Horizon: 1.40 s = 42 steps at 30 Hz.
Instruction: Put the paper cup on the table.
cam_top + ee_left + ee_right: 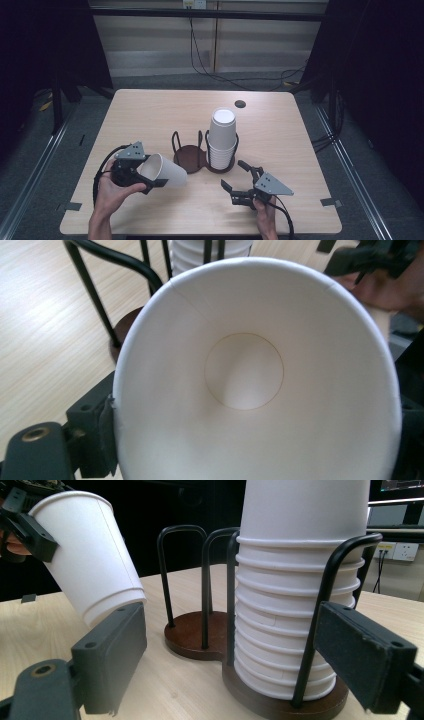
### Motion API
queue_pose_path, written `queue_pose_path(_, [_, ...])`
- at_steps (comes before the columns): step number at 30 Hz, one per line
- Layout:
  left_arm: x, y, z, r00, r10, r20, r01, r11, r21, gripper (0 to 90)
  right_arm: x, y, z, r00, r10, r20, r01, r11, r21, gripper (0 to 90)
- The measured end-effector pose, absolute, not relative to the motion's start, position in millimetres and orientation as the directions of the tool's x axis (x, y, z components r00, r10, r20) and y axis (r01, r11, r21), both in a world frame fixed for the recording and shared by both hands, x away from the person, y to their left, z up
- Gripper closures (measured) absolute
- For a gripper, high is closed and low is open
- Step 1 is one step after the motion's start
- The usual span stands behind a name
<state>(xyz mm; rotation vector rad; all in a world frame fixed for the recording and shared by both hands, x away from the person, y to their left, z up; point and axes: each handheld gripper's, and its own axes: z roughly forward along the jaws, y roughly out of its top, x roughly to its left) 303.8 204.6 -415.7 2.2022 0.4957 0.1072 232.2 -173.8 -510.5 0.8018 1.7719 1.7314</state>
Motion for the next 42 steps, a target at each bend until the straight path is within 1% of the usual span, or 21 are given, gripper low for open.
queue_pose_path(7, [312,206,-407,0.910,0.410,-0.068,0.340,-0.642,0.687,11.6,232,-174,-511,-0.684,0.729,0.036,0.045,-0.006,0.999,14.1])
queue_pose_path(10, [317,209,-401,0.904,0.427,-0.036,0.343,-0.672,0.656,11.6,231,-175,-511,-0.685,0.727,0.037,0.039,-0.014,0.999,14.0])
queue_pose_path(13, [321,212,-395,0.901,0.431,-0.041,0.351,-0.673,0.651,11.5,231,-175,-511,-0.680,0.732,0.033,0.033,-0.015,0.999,13.9])
queue_pose_path(17, [328,211,-385,0.898,0.440,-0.006,0.351,-0.708,0.613,11.5,231,-175,-511,-0.684,0.729,0.031,0.028,-0.017,0.999,13.9])
queue_pose_path(18, [329,211,-384,0.894,0.449,-0.005,0.356,-0.702,0.617,11.4,231,-175,-511,-0.685,0.728,0.031,0.028,-0.017,0.999,13.9])
queue_pose_path(20, [333,212,-381,0.899,0.438,-0.004,0.349,-0.710,0.612,11.4,230,-175,-512,-0.685,0.728,0.030,0.025,-0.018,1.000,13.8])
queue_pose_path(21, [336,213,-380,0.904,0.428,0.006,0.340,-0.728,0.595,11.4,230,-175,-512,-0.685,0.728,0.030,0.025,-0.018,1.000,13.8])
queue_pose_path(23, [339,213,-379,0.897,0.442,0.002,0.354,-0.722,0.595,11.4,230,-175,-512,-0.686,0.727,0.030,0.025,-0.018,1.000,13.8])
queue_pose_path(28, [350,211,-374,0.904,0.427,0.014,0.345,-0.750,0.565,11.4,231,-175,-512,-0.687,0.726,0.030,0.024,-0.018,1.000,13.8])
queue_pose_path(29, [352,208,-374,0.897,0.441,0.013,0.357,-0.744,0.565,11.4,230,-175,-512,-0.687,0.727,0.030,0.024,-0.018,1.000,13.8])
queue_pose_path(30, [356,206,-372,0.904,0.426,0.027,0.347,-0.770,0.536,11.4,230,-175,-512,-0.687,0.727,0.030,0.025,-0.018,1.000,13.8])
queue_pose_path(32, [362,198,-367,0.884,0.461,0.072,0.371,-0.789,0.490,11.3,231,-175,-512,-0.687,0.726,0.030,0.025,-0.018,1.000,13.8])
queue_pose_path(33, [365,195,-364,0.885,0.456,0.096,0.366,-0.809,0.460,11.2,230,-175,-512,-0.687,0.726,0.031,0.026,-0.018,0.999,13.8])
queue_pose_path(36, [371,188,-358,0.895,0.436,0.099,0.351,-0.823,0.447,11.2,230,-175,-512,-0.687,0.726,0.030,0.025,-0.018,1.000,13.8])
queue_pose_path(37, [376,185,-357,0.897,0.426,0.116,0.348,-0.845,0.406,11.2,230,-175,-512,-0.687,0.726,0.030,0.025,-0.018,1.000,13.8])
queue_pose_path(42, [392,184,-364,0.902,0.415,0.115,0.346,-0.858,0.379,11.2,231,-176,-512,-0.687,0.726,0.030,0.025,-0.018,1.000,13.9])
